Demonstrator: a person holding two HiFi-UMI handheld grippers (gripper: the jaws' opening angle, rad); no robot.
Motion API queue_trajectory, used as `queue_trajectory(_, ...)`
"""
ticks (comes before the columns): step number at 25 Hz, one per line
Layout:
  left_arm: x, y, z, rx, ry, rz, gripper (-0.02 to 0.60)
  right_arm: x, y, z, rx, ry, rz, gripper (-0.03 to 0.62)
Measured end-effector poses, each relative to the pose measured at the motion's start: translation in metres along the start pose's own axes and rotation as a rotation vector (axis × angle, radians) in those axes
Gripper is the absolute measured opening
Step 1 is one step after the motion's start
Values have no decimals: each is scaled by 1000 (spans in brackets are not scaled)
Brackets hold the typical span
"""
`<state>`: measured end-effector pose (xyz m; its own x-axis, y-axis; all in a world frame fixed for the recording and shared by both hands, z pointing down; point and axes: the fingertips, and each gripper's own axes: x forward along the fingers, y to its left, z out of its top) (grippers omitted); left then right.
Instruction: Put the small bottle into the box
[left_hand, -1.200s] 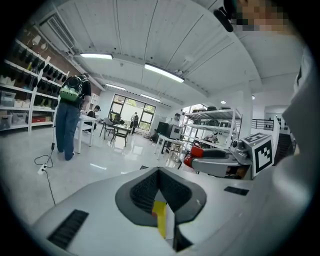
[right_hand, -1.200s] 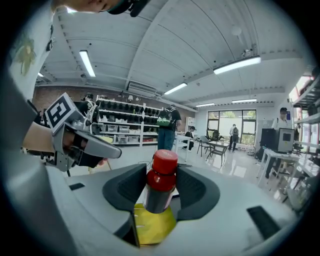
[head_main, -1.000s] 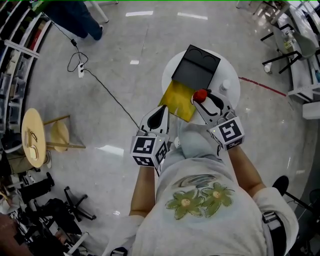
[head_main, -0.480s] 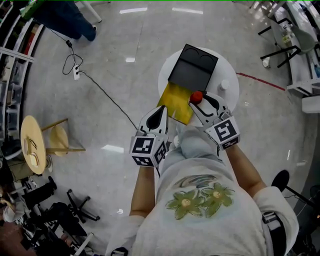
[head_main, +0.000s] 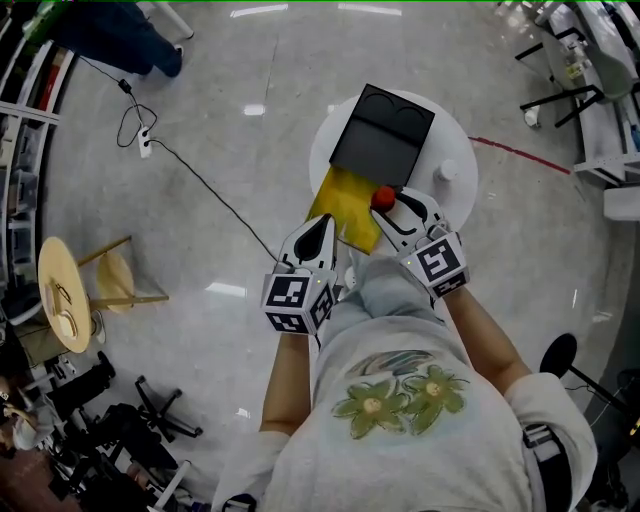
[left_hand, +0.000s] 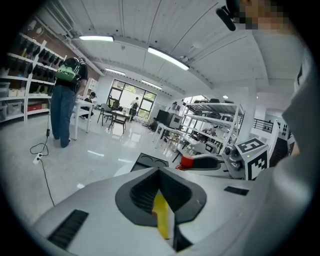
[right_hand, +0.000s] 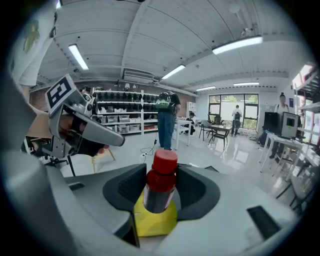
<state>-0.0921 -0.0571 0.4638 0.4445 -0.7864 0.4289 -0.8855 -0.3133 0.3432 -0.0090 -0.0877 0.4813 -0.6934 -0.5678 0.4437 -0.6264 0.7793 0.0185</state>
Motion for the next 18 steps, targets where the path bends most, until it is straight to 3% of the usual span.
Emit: queue_trajectory(18,28,29,-11,-29,63,27,0,44,-10,-46,10,105,39,187)
